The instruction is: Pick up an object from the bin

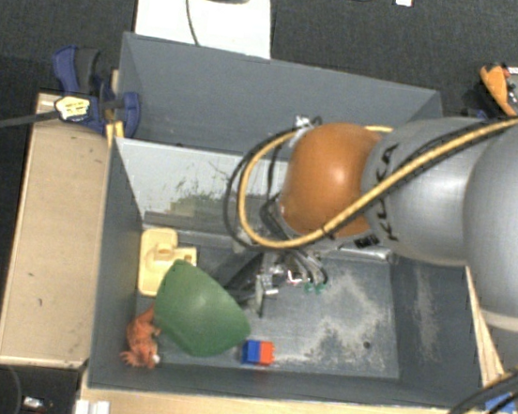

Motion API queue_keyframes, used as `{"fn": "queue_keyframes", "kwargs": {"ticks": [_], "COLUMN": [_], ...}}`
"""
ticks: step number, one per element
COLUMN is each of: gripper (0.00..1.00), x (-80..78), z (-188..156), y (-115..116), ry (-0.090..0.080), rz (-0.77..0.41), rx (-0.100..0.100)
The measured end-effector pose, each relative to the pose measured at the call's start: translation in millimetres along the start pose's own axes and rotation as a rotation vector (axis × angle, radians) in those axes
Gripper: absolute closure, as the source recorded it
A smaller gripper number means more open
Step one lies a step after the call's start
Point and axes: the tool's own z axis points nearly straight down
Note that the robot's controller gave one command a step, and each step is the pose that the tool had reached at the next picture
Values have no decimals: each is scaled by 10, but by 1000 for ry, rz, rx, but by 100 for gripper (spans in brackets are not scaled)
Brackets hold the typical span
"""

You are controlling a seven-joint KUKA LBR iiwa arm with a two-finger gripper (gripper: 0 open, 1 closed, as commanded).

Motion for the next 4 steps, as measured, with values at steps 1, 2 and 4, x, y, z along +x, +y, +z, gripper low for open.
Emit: {"fn": "queue_keyframes", "kwargs": {"ticks": [1,2,4], "gripper": [0,100,100], "x": [-187,-226,-222], "z": [274,353,287], "y": [-42,-77,-77], "ry": [0,7,5], "rz": [-187,-157,-156], "rx": [4,-6,-6]}}
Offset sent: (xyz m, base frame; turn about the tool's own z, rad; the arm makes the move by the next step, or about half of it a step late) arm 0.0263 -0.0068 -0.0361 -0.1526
